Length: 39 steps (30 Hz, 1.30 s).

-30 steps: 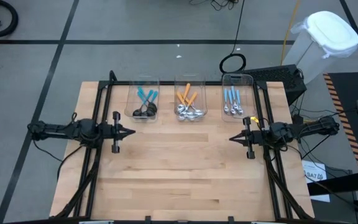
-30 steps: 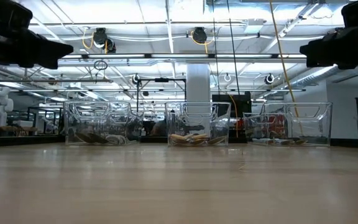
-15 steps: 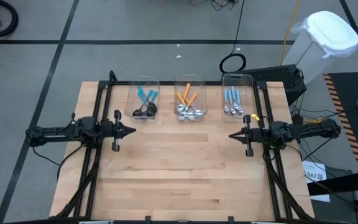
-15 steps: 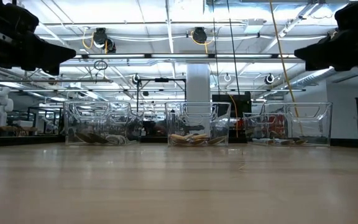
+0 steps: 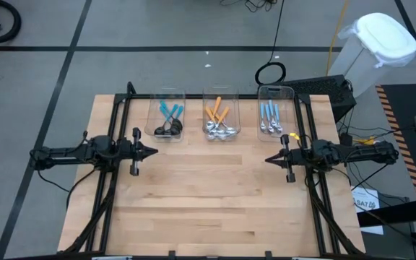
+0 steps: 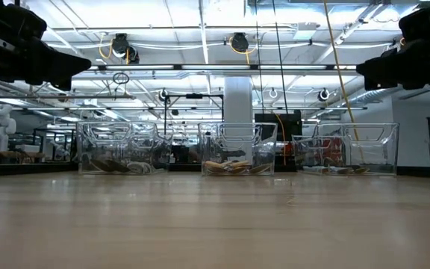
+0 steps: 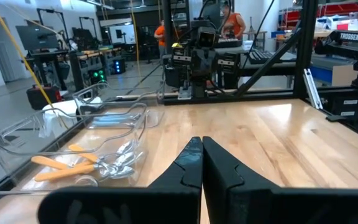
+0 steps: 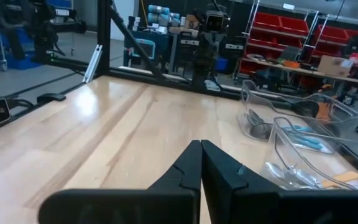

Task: Sort silverware by color (type)
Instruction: Return to Home Position

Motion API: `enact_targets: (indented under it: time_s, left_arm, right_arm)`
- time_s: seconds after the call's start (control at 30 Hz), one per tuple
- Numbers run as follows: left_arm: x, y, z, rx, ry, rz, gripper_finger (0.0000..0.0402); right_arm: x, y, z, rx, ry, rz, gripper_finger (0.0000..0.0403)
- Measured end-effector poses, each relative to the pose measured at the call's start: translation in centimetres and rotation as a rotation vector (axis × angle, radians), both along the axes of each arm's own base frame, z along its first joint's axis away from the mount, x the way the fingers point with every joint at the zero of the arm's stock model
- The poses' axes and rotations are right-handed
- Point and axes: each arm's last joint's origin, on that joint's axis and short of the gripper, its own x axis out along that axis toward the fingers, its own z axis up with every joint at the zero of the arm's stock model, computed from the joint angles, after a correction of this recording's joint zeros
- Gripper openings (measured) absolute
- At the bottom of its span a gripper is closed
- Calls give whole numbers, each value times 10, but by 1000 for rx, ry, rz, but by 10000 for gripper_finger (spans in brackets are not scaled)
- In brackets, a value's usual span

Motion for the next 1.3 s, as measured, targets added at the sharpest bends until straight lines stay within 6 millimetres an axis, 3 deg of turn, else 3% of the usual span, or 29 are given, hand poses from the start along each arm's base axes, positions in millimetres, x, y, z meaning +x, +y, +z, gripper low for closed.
enact_targets:
  time_s: [1.3]
  left_arm:
    - [0, 0, 0, 2, -1, 1, 1]
  right_arm:
    - [1, 0, 1, -15, -6, -2, 2]
